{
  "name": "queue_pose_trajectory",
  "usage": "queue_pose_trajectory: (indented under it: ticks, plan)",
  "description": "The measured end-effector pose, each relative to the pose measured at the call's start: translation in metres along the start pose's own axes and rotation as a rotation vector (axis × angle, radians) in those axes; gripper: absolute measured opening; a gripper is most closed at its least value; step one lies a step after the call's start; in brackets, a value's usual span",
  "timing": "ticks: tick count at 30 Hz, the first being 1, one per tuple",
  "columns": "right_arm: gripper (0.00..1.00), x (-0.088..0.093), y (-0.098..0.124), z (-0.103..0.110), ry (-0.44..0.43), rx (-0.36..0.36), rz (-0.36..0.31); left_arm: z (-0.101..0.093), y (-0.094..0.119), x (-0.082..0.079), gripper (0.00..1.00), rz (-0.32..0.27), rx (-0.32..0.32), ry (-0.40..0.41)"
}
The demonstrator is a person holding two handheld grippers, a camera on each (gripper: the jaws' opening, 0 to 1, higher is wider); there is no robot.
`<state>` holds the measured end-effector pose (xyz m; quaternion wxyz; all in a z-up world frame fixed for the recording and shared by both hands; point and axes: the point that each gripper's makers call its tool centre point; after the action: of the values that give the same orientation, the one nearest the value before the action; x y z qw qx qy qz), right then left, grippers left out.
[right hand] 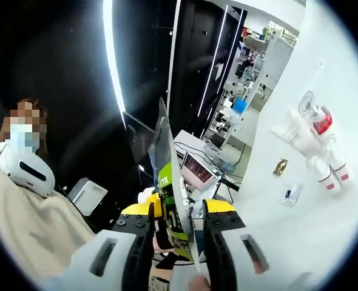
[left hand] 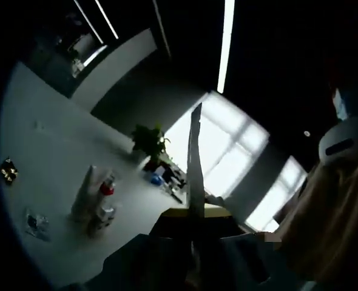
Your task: Arrange the skincare products in the storage area until every visible bottle or jar stands upright without overlapping.
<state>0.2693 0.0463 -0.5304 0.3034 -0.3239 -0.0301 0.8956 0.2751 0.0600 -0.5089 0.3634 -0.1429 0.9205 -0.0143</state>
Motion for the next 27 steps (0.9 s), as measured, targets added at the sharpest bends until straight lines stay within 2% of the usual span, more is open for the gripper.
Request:
queue_pose_trajectory:
  ticks: [4, 8, 10, 14, 19, 24, 27]
  plan:
    - [0.13, 0.001, 0.003, -0.010, -0.014, 0.037, -0.031, 0.011, 0.003, 0.001, 0.00, -0.006, -0.024, 0.053]
    - [0.08, 0.007, 0.004, -0.016, -0.023, 0.063, -0.037, 0.025, 0.005, 0.006, 0.01, -0.001, -0.071, 0.068]
    - [0.04, 0.008, 0.005, -0.016, -0.061, 0.061, -0.042, 0.036, 0.007, 0.010, 0.02, 0.001, -0.110, 0.085]
    - [0.03, 0.014, 0.009, -0.024, -0.081, 0.104, -0.032, 0.045, 0.007, 0.017, 0.05, 0.008, -0.129, 0.106]
    - [0.02, 0.019, 0.017, -0.031, -0.080, 0.149, 0.005, 0.059, 0.009, 0.032, 0.12, 0.055, -0.171, 0.118]
    - [0.02, 0.017, 0.024, -0.039, -0.090, 0.183, 0.007, 0.074, 0.012, 0.038, 0.16, 0.078, -0.214, 0.112]
    - [0.02, 0.014, 0.026, -0.041, -0.092, 0.193, 0.002, 0.088, 0.016, 0.039, 0.24, 0.099, -0.260, 0.097]
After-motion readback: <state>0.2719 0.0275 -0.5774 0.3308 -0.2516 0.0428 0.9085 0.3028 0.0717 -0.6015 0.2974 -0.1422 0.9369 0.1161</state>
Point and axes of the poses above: the point that each gripper's makers call its tool centre point, and the gripper's own axes: y roughly backward along the fingers, z roughly to its left, x roughly out of its underside, and after that the axes turned 3 degrees about y, right-handed
